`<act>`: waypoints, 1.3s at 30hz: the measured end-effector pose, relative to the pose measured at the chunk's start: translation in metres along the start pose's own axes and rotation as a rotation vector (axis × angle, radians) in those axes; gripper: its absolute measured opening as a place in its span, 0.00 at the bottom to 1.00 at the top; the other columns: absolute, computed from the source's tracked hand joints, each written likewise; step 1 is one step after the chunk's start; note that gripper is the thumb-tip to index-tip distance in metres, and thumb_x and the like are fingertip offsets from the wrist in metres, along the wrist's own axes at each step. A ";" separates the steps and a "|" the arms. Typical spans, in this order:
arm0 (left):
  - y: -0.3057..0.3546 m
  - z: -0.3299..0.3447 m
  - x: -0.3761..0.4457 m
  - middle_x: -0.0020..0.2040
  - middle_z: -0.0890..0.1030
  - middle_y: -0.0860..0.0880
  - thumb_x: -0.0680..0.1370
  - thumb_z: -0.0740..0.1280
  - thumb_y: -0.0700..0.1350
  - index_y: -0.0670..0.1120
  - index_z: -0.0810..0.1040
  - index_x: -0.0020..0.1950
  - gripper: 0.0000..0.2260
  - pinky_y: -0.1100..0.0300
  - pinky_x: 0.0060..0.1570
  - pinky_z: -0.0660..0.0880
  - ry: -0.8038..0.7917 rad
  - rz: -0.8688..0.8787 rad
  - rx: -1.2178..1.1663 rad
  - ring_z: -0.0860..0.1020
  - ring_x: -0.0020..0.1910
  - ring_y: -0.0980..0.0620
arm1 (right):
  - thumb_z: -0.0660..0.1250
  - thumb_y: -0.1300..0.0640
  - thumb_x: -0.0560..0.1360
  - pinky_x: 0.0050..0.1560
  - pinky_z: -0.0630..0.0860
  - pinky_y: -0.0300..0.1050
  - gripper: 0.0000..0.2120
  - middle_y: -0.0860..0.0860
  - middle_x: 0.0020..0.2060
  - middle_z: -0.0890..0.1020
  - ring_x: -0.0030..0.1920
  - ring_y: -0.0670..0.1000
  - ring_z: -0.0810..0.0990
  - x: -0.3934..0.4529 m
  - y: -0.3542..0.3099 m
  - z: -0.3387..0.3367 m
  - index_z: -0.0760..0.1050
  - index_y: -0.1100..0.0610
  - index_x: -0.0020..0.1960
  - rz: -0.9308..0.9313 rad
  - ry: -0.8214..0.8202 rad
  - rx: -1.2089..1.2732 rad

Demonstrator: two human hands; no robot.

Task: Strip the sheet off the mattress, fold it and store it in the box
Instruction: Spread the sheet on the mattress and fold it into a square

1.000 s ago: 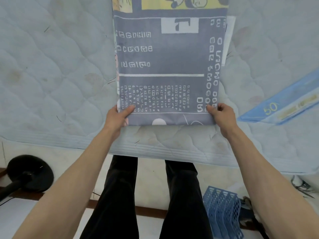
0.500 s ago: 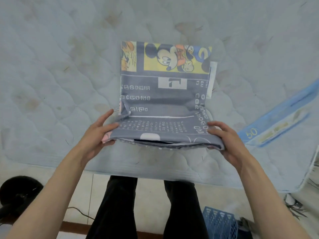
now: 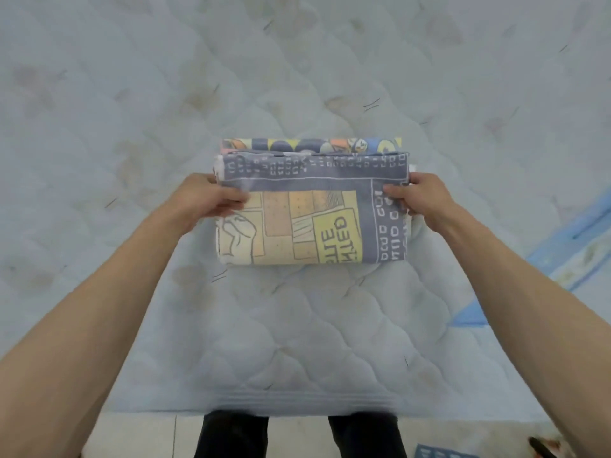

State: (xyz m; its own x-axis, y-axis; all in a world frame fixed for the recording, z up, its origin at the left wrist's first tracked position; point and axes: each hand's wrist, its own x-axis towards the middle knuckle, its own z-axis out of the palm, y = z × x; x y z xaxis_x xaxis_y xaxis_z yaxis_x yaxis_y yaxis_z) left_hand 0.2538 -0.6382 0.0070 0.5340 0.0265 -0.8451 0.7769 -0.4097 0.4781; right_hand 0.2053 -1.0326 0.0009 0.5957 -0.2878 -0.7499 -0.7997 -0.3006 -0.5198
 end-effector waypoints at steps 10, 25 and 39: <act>-0.037 -0.004 -0.049 0.53 0.85 0.58 0.79 0.72 0.49 0.60 0.82 0.54 0.07 0.71 0.45 0.76 0.051 0.257 -0.030 0.82 0.49 0.66 | 0.75 0.57 0.71 0.43 0.79 0.43 0.09 0.54 0.46 0.84 0.44 0.47 0.83 -0.041 0.043 0.004 0.83 0.52 0.51 -0.124 0.139 0.277; -0.231 0.037 -0.180 0.66 0.78 0.44 0.65 0.73 0.30 0.48 0.81 0.48 0.17 0.47 0.57 0.75 -0.266 0.620 1.121 0.75 0.68 0.40 | 0.68 0.75 0.68 0.44 0.75 0.46 0.22 0.53 0.52 0.76 0.50 0.54 0.78 -0.226 0.208 0.001 0.81 0.57 0.57 -0.354 -0.300 -0.724; -0.224 0.036 -0.082 0.82 0.40 0.38 0.73 0.67 0.56 0.44 0.42 0.84 0.48 0.38 0.79 0.46 -0.200 0.887 1.778 0.41 0.82 0.38 | 0.72 0.57 0.72 0.79 0.46 0.63 0.47 0.60 0.81 0.45 0.81 0.62 0.43 -0.145 0.248 0.023 0.48 0.56 0.82 -0.996 -0.344 -1.447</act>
State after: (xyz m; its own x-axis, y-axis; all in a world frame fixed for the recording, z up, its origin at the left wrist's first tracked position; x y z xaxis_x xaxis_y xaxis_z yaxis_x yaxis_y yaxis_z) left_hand 0.0236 -0.5809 -0.0393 0.3772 -0.6883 -0.6196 -0.8430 -0.5323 0.0781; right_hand -0.0816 -1.0444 -0.0289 0.5716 0.6084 -0.5506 0.6242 -0.7579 -0.1895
